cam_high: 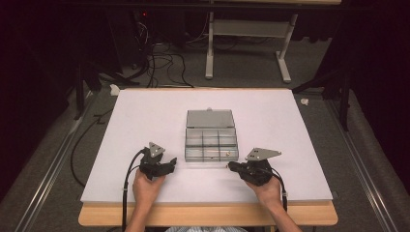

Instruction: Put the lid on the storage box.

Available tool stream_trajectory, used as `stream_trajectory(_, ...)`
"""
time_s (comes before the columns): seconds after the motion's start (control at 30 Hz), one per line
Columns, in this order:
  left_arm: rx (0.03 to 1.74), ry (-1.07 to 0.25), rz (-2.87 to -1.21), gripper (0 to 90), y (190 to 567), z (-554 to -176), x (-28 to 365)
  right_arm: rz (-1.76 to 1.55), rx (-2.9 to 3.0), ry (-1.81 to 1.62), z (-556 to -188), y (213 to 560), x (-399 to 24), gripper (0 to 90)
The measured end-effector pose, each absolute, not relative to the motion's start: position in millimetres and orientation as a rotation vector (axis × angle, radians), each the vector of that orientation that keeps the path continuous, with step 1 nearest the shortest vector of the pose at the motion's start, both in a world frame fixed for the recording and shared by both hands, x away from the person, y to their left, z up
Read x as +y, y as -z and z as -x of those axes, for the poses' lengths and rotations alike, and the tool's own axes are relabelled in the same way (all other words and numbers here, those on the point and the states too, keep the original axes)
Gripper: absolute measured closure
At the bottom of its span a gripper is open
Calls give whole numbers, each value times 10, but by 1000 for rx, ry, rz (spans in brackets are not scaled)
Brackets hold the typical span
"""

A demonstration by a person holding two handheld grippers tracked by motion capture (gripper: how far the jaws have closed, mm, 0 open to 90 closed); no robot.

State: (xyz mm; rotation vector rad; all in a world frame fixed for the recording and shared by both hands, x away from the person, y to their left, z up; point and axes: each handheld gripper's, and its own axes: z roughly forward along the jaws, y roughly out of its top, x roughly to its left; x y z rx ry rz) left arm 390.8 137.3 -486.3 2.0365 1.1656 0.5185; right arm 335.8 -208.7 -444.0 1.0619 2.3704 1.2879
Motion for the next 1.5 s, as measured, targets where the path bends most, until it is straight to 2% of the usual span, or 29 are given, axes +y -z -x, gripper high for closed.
stream_trajectory(0.67,1165,-518,-2037,331,4863,-3908,1374,-1124,2315,-1277,-3652,4329,-2148,876)
stream_trajectory(1.5,1166,-517,-2035,331,4864,-3909,1374,-1197,2343,-1206,-3976,4463,-2010,869)
